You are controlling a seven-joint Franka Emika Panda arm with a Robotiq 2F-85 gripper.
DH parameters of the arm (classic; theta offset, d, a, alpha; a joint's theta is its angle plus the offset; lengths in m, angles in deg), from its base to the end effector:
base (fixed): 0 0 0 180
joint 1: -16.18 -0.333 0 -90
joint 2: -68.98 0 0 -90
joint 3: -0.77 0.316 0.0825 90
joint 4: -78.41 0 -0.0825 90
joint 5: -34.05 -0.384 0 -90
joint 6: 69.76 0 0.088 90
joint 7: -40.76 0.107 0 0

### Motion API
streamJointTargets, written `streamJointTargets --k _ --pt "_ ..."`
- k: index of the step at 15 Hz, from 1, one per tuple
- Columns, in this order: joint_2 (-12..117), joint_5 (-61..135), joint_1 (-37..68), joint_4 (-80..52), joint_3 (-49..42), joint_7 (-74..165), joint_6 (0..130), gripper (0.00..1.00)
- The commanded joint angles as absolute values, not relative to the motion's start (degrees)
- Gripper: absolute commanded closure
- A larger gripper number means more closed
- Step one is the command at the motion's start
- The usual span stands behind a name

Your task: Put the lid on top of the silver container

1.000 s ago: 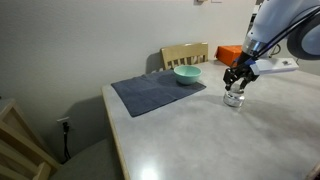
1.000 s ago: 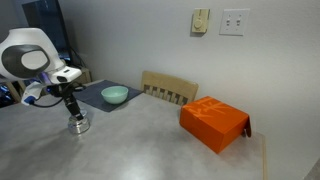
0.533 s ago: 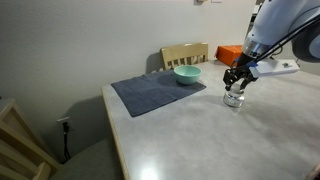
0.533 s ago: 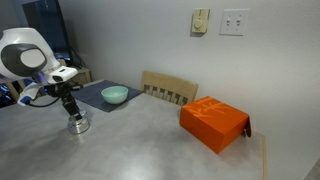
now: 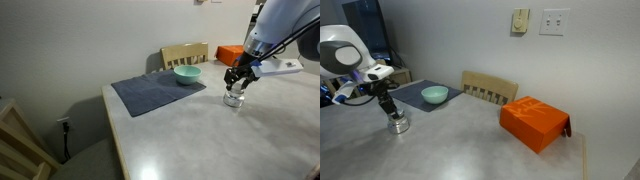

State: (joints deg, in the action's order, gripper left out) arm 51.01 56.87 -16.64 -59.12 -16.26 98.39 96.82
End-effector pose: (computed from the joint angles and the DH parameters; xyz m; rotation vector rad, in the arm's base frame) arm 0.4896 0.1586 0.2079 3.0072 -0.4977 0.4304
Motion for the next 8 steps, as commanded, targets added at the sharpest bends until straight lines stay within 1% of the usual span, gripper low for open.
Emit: streamJointTargets --k 1,8 --pt "53.5 58.7 -18.3 -61.9 -18.0 100.5 97.6 0.56" --pt "52.8 58.1 -18.2 -63.1 -17.9 100.3 98.2 0.56"
